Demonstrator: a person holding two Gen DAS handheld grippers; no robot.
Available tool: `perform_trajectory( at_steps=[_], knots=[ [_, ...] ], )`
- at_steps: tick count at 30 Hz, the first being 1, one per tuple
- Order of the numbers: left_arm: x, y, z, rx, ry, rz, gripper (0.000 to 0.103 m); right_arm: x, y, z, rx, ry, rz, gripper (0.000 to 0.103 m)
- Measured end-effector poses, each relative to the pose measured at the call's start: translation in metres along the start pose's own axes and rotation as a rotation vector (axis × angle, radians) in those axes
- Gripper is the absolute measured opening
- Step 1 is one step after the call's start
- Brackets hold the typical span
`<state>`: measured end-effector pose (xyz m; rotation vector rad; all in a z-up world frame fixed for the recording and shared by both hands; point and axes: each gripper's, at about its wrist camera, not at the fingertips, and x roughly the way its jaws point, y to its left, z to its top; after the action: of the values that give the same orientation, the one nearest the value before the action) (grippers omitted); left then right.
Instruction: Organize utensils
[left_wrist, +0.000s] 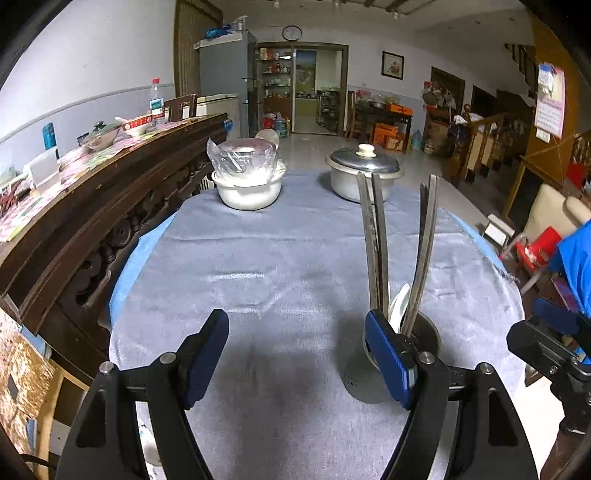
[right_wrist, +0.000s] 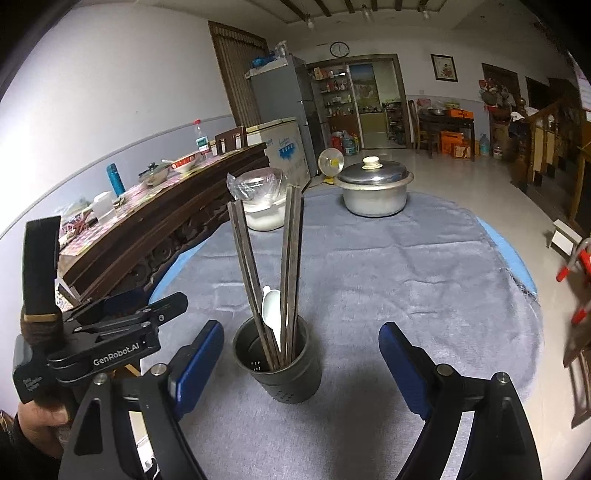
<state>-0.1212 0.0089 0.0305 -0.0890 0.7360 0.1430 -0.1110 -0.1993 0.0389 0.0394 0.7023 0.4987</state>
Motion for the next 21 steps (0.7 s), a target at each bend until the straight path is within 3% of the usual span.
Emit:
perform_trajectory(
  at_steps=[6, 21],
  knots=[
    [-0.004, -0.005, -0.001, 0.032, -0.008, 0.003, 0.077, 0.004, 0.006, 0.001, -0.048, 0.036, 0.036, 0.088],
    [0.002, 0.002, 0.0, 0.001, 0.012, -0.003, 0.077, 0.011, 0.01, 0.007, -0.081, 0.064, 0.038, 0.088]
  ],
)
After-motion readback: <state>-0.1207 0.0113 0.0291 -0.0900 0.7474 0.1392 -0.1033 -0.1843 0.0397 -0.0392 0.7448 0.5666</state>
